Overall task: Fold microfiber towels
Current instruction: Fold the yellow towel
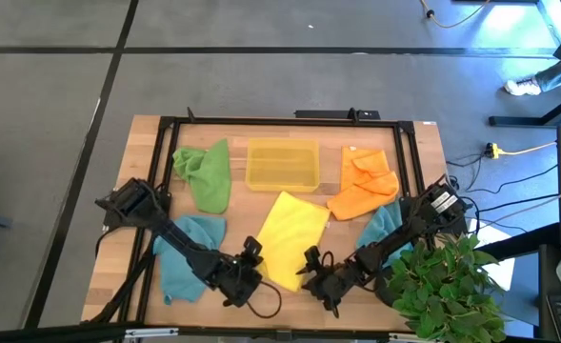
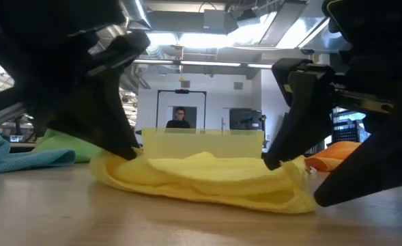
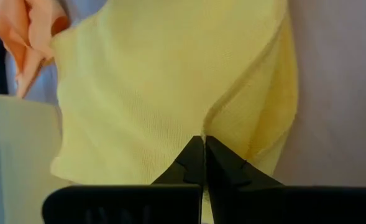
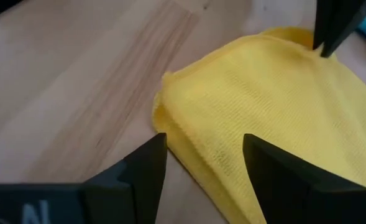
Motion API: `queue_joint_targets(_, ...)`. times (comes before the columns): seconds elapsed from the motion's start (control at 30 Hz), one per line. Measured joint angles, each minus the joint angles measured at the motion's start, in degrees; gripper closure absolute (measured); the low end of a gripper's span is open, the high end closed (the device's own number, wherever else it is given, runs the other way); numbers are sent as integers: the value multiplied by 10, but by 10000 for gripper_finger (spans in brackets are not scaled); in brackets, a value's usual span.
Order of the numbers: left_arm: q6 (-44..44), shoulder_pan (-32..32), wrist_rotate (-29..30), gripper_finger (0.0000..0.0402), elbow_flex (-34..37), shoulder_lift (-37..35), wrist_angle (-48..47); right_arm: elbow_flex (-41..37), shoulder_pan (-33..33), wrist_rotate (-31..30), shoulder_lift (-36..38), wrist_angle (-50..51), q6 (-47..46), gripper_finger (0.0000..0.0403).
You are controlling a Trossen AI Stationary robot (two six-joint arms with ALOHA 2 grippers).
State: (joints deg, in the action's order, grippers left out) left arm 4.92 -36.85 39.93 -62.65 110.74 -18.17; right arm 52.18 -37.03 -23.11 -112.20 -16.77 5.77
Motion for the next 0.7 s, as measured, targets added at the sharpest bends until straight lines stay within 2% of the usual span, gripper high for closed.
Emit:
queue_joint_targets(0.33,-18,21,-9,401,-1,-46,-9,0,-1,5,0,-2,-25,190)
queue_joint_targets(0.4,-9,21,-41,401,-2,-48,-13,0,-2,5,0,-2,-25,190)
queue_joint_targets(0.6,-3,19,-206,397,-2,-45,-26,0,-4,7,0,-2,-25,190)
queue_joint_targets(0.7,-3,13,-229,382,-2,-45,-24,0,-4,7,0,-2,-25,190)
